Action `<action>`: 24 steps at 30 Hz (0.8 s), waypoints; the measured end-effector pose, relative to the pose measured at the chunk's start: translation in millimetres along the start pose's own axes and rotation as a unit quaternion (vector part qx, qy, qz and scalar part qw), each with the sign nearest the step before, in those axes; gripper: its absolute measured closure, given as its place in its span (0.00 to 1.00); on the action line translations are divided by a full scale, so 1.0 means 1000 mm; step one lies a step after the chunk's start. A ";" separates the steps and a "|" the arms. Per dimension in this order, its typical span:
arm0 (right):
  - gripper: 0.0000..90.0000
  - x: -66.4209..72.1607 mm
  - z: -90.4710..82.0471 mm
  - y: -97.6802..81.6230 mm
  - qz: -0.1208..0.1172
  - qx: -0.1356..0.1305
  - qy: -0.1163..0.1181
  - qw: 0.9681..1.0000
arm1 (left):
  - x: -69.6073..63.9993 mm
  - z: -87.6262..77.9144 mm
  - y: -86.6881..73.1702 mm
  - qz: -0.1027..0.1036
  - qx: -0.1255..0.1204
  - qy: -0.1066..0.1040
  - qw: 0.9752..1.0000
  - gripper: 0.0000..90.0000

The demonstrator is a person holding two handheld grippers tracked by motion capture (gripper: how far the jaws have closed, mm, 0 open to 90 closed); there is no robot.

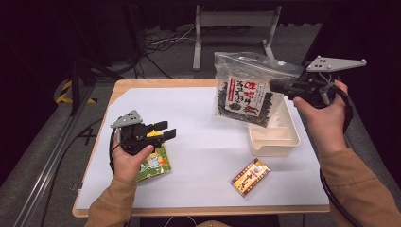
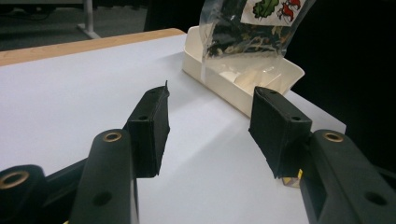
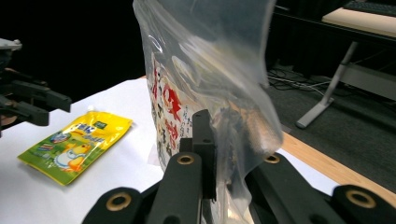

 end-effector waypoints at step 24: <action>0.94 -0.052 0.007 0.007 0.036 0.016 -0.071 0.997 | 0.002 0.003 -0.002 -0.010 0.012 -0.009 1.000 0.48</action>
Point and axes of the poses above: each handheld gripper's, and its own axes: z roughly forward along the jaws, y roughly out of its top, x roughly to its left, the point moved 4 cm from there along z, roughly forward along the jaws, and after that the axes turned 6 degrees about -y, right-handed, at the moved point
